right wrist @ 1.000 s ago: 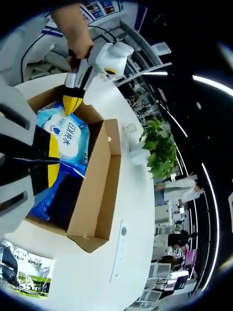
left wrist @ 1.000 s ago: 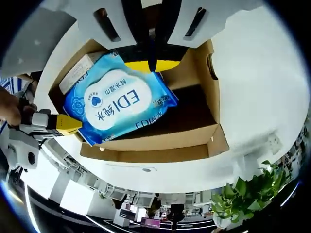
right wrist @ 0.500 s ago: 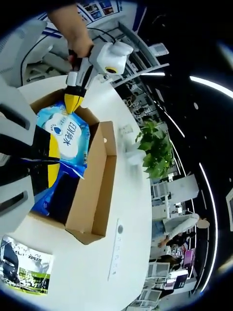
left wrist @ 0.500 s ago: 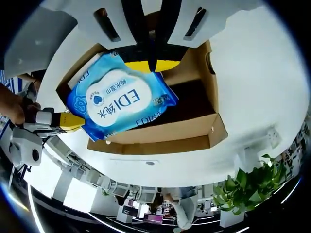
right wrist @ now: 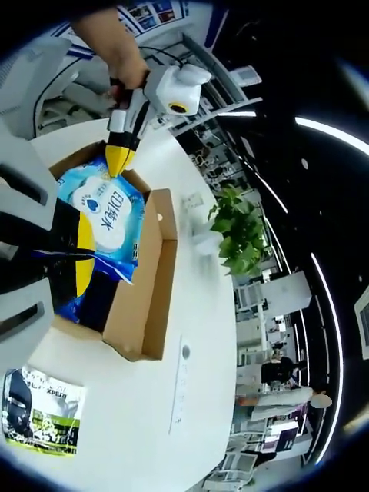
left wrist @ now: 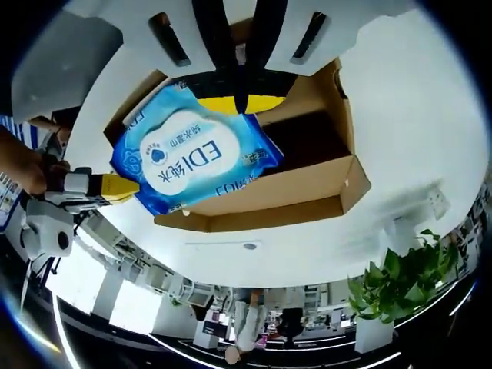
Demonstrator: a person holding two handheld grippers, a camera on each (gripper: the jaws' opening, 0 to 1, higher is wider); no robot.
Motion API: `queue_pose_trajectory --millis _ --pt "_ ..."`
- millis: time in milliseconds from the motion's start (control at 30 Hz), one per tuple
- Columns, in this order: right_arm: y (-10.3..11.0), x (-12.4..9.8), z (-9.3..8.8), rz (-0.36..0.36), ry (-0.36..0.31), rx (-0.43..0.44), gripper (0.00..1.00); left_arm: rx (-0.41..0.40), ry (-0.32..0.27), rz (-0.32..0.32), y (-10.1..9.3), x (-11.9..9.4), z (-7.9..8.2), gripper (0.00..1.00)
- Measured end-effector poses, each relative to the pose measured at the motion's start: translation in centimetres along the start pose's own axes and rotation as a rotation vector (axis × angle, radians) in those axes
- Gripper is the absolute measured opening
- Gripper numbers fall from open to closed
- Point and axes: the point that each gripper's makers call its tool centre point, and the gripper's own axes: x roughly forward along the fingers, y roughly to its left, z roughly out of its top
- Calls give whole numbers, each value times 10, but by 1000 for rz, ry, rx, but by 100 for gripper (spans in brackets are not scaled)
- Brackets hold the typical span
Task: Operate the shoe box by opening the lid, removing the specified soft item, and placing it in the target area until the item is outside and the box remains undamaged.
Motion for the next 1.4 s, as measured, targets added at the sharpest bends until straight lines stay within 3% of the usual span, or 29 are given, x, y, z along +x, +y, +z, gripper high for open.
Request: queue_pose_trajectory --millis 1400 --pt "-80 -75 -7 -120 -52 139 0 50 -32 -134 -94 34 44 0"
